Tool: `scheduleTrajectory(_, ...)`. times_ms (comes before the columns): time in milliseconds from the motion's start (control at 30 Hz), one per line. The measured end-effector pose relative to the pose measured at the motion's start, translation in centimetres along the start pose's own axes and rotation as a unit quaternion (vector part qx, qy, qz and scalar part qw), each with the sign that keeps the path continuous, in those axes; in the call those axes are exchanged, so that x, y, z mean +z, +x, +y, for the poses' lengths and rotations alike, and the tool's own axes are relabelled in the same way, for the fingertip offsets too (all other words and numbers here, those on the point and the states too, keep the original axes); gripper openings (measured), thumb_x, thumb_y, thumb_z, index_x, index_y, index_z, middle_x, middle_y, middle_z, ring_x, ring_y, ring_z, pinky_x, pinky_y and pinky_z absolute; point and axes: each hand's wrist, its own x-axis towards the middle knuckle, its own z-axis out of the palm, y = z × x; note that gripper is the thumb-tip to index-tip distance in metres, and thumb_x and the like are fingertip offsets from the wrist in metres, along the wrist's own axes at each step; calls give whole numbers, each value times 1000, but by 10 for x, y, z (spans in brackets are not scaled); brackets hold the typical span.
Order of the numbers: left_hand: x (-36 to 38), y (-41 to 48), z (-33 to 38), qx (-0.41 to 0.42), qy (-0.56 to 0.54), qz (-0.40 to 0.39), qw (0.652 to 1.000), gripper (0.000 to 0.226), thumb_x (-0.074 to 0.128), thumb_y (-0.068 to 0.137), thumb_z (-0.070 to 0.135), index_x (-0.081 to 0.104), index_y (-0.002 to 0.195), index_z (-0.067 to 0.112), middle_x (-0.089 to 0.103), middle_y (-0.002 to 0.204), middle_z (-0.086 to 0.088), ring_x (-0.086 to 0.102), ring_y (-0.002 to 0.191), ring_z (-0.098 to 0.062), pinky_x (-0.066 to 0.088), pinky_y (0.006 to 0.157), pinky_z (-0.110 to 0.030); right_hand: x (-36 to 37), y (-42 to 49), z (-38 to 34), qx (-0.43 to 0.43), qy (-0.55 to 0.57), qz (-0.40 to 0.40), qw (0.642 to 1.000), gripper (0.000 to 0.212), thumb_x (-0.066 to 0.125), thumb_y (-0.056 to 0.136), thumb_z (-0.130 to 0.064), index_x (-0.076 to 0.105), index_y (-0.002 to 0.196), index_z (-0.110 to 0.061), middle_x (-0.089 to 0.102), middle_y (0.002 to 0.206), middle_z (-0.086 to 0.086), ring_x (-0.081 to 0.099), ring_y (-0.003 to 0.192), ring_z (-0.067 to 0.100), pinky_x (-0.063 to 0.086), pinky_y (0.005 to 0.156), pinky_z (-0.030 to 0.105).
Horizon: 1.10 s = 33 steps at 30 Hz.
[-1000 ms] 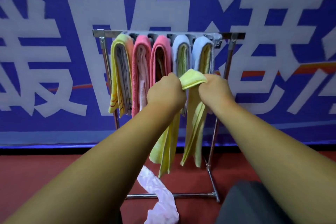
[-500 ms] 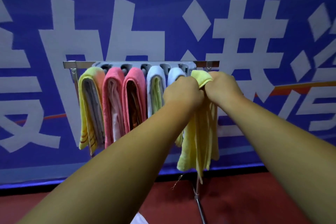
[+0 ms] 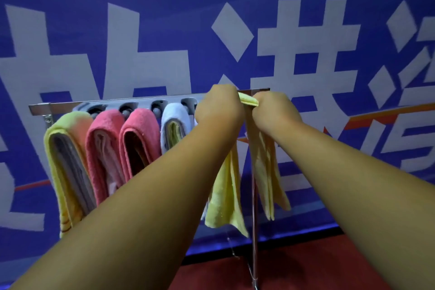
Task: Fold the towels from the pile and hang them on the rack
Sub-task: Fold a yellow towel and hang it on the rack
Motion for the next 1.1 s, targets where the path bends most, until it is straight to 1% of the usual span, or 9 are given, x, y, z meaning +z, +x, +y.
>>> scheduleTrajectory(233, -2, 23, 0, -30, 24, -17, 999, 27, 72, 95, 11, 49, 80, 10, 52, 80, -8, 48, 64, -22, 37, 55, -34, 14, 29, -7, -8, 7, -12, 1000, 9, 62, 103, -17, 69, 109, -16, 66, 90, 9, 65, 76, 26, 49, 62, 34)
scheduleTrajectory(333, 7, 30, 0, -18, 38, -35, 998, 18, 74, 95, 16, 56, 93, 10, 53, 82, -8, 51, 65, -23, 38, 53, -34, 24, 34, -6, 19, -8, -52, 998, 8, 65, 101, -17, 66, 109, -14, 64, 93, 10, 64, 77, 26, 51, 65, 35)
scheduleTrajectory(433, 14, 23, -1, -3, 44, -49, 998, 21, 76, 94, 19, 63, 108, 11, 56, 85, -9, 63, 82, -26, 57, 83, -39, 34, 30, 3, 26, -21, -68, 997, 8, 67, 99, -14, 65, 107, -15, 62, 90, 9, 62, 75, 26, 49, 63, 35)
scheduleTrajectory(600, 34, 23, -9, -13, 26, -32, 999, 31, 63, 104, 8, 65, 134, 3, 66, 137, -12, 61, 132, -25, 41, 119, -39, 52, 28, 8, 35, -24, -112, 993, 16, 63, 101, -14, 57, 87, -16, 61, 88, 10, 64, 81, 27, 54, 74, 37)
scheduleTrajectory(700, 36, 27, -7, 6, 53, -3, 999, 19, 58, 105, 13, 69, 121, 11, 67, 116, -10, 66, 116, -26, 52, 98, -39, 56, 29, 10, 29, -21, -100, 994, 15, 60, 103, -16, 58, 87, -16, 60, 86, 9, 62, 75, 25, 46, 60, 34)
scheduleTrajectory(800, 24, 21, -4, 1, 61, -86, 994, 22, 66, 103, 15, 66, 123, 8, 62, 103, -11, 64, 115, -27, 50, 97, -41, 65, 20, 18, 6, 13, -74, 997, 20, 57, 104, -21, 60, 84, -19, 62, 80, 7, 61, 68, 23, 39, 53, 31)
scheduleTrajectory(933, 42, 27, -14, -6, -48, -60, 997, 16, 73, 98, 28, 66, 105, 15, 61, 85, -8, 65, 91, -28, 57, 74, -46, 75, 1, 35, -6, 130, -53, 990, 23, 55, 102, -24, 68, 84, -23, 68, 80, 6, 68, 74, 25, 51, 59, 34)
scheduleTrajectory(1033, 53, 19, -23, 139, -141, -226, 954, 38, 55, 109, 28, 71, 95, -4, 75, 96, -19, 70, 102, -34, 63, 85, -52, 82, -13, 44, -3, 202, -49, 978, 20, 58, 102, -28, 74, 90, -25, 71, 82, 3, 69, 77, 20, 57, 66, 37)
scheduleTrajectory(1100, 67, 0, -25, 5, -186, -155, 970, 27, 57, 106, 16, 63, 91, -6, 75, 101, -21, 75, 98, -36, 64, 89, -51, 87, -20, 48, 5, 236, -52, 970, 18, 59, 101, -31, 76, 95, -27, 73, 84, 0, 70, 79, 17, 58, 68, 35)
